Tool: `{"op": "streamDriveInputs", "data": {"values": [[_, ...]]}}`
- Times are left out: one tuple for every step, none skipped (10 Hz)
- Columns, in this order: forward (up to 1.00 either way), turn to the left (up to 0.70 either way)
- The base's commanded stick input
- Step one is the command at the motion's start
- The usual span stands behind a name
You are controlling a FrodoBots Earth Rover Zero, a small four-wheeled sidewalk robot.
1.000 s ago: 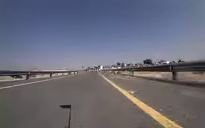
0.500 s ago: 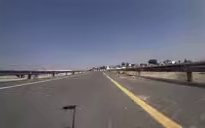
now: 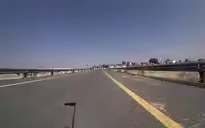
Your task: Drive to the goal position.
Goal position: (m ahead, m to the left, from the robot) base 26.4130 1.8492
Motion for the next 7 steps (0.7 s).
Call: {"op": "streamDriveInputs", "data": {"values": [[1.00,0.00],[1.00,0.00],[1.00,0.00],[1.00,0.00],[1.00,0.00],[1.00,0.00],[1.00,0.00]]}}
